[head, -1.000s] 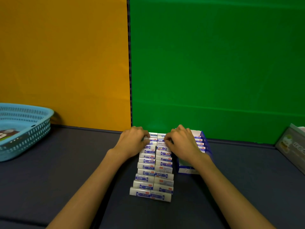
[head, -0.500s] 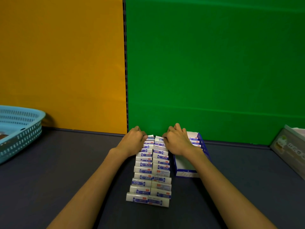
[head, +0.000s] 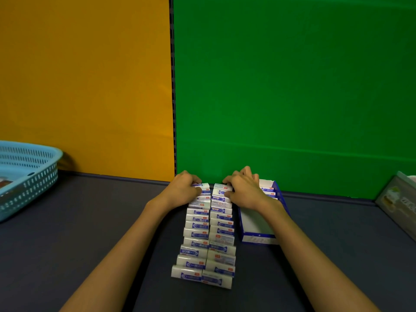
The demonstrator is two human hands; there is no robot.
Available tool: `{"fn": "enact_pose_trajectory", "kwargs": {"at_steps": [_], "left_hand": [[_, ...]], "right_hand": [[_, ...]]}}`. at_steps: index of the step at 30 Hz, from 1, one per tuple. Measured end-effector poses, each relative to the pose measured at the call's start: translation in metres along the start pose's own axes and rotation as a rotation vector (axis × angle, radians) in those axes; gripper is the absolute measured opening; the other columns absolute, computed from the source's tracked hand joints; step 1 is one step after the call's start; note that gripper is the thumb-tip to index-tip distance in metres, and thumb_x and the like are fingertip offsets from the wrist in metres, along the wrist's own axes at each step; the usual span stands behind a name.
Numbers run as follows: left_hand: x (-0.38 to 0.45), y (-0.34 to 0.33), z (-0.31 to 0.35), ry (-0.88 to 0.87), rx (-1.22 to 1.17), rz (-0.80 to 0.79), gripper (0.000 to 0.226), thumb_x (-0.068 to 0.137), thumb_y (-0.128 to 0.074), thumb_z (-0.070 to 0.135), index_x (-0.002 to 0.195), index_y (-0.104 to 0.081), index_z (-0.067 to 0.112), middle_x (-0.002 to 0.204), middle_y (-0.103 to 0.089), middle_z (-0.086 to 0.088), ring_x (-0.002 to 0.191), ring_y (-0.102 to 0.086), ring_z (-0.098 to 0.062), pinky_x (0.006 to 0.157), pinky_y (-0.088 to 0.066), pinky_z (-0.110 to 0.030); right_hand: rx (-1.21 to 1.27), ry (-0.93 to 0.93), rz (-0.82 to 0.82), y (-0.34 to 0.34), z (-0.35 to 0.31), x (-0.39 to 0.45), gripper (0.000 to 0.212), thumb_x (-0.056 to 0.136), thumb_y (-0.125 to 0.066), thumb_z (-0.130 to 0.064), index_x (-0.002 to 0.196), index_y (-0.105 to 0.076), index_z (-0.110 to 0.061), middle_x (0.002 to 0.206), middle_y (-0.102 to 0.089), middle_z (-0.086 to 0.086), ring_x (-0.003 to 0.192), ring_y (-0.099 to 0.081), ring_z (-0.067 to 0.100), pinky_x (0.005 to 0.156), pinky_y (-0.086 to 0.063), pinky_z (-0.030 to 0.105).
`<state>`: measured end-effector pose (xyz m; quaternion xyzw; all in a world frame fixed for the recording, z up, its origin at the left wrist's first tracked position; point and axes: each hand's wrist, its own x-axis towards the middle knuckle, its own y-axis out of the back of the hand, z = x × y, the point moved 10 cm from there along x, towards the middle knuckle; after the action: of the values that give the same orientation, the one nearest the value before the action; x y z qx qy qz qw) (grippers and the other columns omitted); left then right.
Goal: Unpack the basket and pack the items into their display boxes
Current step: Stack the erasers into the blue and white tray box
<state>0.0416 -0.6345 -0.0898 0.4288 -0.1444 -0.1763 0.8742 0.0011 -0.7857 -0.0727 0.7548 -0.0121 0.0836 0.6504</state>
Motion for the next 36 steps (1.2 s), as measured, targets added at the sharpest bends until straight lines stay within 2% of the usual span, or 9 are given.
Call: {"fn": "enact_pose_trajectory", "kwargs": {"at_steps": [2,5,9,14,18,24,28,32,36], "left_hand": [[-0.001,0.002,-0.002,0.012,-0.069,0.008,0.020,0.091,-0.066,0.013,0.109,-0.071,0.005,0.084,-0.069,-0.001,0.079,-0.065,-0.016,0.070,-0.051,-0.026],[-0.003,0.005,-0.007,0.035,-0.163,0.026,0.013,0.090,-0.069,0.014,0.103,-0.068,0.012,0.088,-0.069,-0.001,0.082,-0.066,-0.017,0.068,-0.050,-0.024],[-0.005,0.005,-0.009,0.036,-0.256,0.031,0.016,0.091,-0.070,0.012,0.105,-0.064,0.015,0.094,-0.070,-0.003,0.086,-0.067,-0.016,0.069,-0.051,-0.022],[-0.009,0.012,-0.001,-0.012,-0.273,0.104,0.024,0.093,-0.068,0.013,0.115,-0.063,0.019,0.095,-0.065,0.002,0.085,-0.062,-0.011,0.073,-0.050,-0.020],[-0.011,0.023,0.001,-0.001,-0.433,0.190,0.024,0.094,-0.066,0.011,0.115,-0.065,0.023,0.096,-0.063,0.008,0.084,-0.058,-0.004,0.068,-0.047,-0.009],[-0.018,0.025,-0.005,0.102,-0.952,0.202,0.030,0.089,-0.070,0.001,0.115,-0.058,0.011,0.098,-0.067,-0.008,0.089,-0.072,-0.021,0.081,-0.058,-0.027],[-0.024,0.024,-0.007,0.115,-1.110,0.181,0.032,0.086,-0.072,0.003,0.117,-0.062,0.006,0.103,-0.064,-0.013,0.098,-0.071,-0.025,0.081,-0.058,-0.027],[-0.025,0.022,-0.012,0.137,-1.075,0.162,0.019,0.083,-0.075,0.006,0.100,-0.069,0.003,0.099,-0.070,-0.009,0.093,-0.070,-0.016,0.079,-0.058,-0.023],[-0.026,0.015,-0.011,0.191,-1.145,0.135,0.032,0.067,-0.081,0.002,0.095,-0.064,0.002,0.091,-0.072,-0.012,0.086,-0.073,-0.022,0.075,-0.060,-0.025]], "right_hand": [[0.015,0.004,0.019,0.003,-0.001,0.000,0.035,0.091,-0.063,-0.026,0.126,-0.062,-0.028,0.110,-0.054,-0.001,0.112,-0.031,0.022,0.082,-0.023,0.038],[0.068,0.012,0.080,0.007,-0.001,-0.002,0.028,0.089,-0.066,-0.023,0.115,-0.063,-0.033,0.102,-0.058,-0.009,0.108,-0.033,0.018,0.080,-0.021,0.036],[0.112,0.018,0.156,0.010,-0.001,-0.007,0.024,0.088,-0.069,-0.025,0.109,-0.063,-0.035,0.099,-0.067,-0.016,0.104,-0.037,0.014,0.079,-0.019,0.035],[0.135,0.040,0.167,0.013,-0.002,-0.013,0.027,0.092,-0.067,-0.030,0.118,-0.063,-0.031,0.105,-0.068,-0.014,0.107,-0.039,0.015,0.084,-0.023,0.036],[0.263,0.052,0.174,0.014,-0.001,-0.017,0.022,0.094,-0.064,-0.023,0.116,-0.066,-0.026,0.110,-0.068,-0.008,0.106,-0.048,0.019,0.090,-0.031,0.035],[0.371,0.065,0.133,0.011,-0.003,-0.022,0.020,0.096,-0.060,-0.017,0.115,-0.062,-0.020,0.102,-0.066,-0.005,0.096,-0.055,0.019,0.089,-0.044,0.039],[0.605,0.023,0.126,0.017,0.000,-0.026,0.028,0.099,-0.055,-0.014,0.126,-0.056,-0.020,0.093,-0.065,-0.002,0.085,-0.060,0.013,0.078,-0.049,0.034],[0.947,-0.085,0.088,0.018,0.009,-0.027,0.025,0.097,-0.050,-0.007,0.109,-0.063,-0.024,0.092,-0.069,0.012,0.076,-0.059,0.014,0.073,-0.048,0.030],[1.222,-0.175,0.001,0.013,0.012,-0.028,0.026,0.096,-0.048,-0.001,0.103,-0.071,-0.012,0.084,-0.063,0.009,0.069,-0.057,0.010,0.064,-0.049,0.017]]}}
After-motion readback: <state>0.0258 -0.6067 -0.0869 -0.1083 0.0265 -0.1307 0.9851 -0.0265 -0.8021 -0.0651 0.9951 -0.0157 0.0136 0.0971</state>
